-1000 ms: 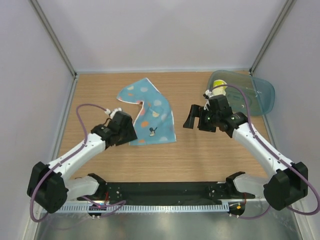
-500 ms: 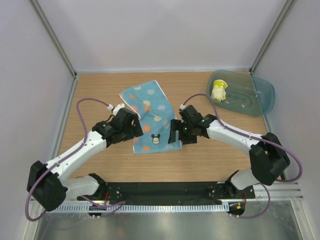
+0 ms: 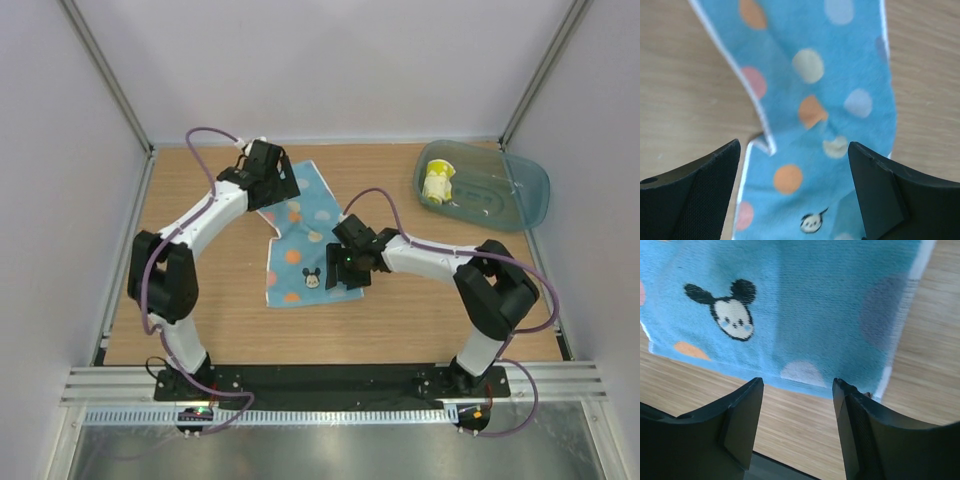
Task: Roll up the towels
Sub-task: Flatten the towel
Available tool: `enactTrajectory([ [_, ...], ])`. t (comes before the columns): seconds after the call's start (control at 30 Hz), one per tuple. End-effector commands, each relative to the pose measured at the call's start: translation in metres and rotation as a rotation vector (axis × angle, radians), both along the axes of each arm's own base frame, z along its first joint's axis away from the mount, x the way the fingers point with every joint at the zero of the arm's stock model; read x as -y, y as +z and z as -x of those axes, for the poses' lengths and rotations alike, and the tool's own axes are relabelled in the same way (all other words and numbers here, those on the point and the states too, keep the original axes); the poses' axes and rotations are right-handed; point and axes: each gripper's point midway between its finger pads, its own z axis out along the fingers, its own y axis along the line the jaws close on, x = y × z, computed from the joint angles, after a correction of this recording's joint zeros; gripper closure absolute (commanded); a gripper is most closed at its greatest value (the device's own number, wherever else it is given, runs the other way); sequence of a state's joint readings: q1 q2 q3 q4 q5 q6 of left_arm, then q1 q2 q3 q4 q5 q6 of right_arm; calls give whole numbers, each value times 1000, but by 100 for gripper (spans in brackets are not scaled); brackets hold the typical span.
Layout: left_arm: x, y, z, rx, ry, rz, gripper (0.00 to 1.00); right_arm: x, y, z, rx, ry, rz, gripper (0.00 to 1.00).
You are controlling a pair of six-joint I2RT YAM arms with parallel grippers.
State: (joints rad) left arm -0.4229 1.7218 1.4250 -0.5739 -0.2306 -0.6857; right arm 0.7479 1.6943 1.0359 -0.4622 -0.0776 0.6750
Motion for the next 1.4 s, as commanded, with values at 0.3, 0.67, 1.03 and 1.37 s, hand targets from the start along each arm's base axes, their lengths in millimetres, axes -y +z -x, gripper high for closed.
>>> enactTrajectory([
  [0.3, 38, -52, -135, -47, -88, 241, 17, -31, 0, -17, 71, 97, -38, 42],
  [0.67, -2, -109, -114, -202, 16, 205, 19, 23, -35, 2, -59, 27, 53, 43],
  [1.03, -35, -123, -7, -330, 103, 195, 21, 107, -9, -65, -38, -141, 150, 42],
  [1.37, -53, -104, 126, -379, 145, 118, 21, 131, 43, -180, 112, -203, 199, 42],
])
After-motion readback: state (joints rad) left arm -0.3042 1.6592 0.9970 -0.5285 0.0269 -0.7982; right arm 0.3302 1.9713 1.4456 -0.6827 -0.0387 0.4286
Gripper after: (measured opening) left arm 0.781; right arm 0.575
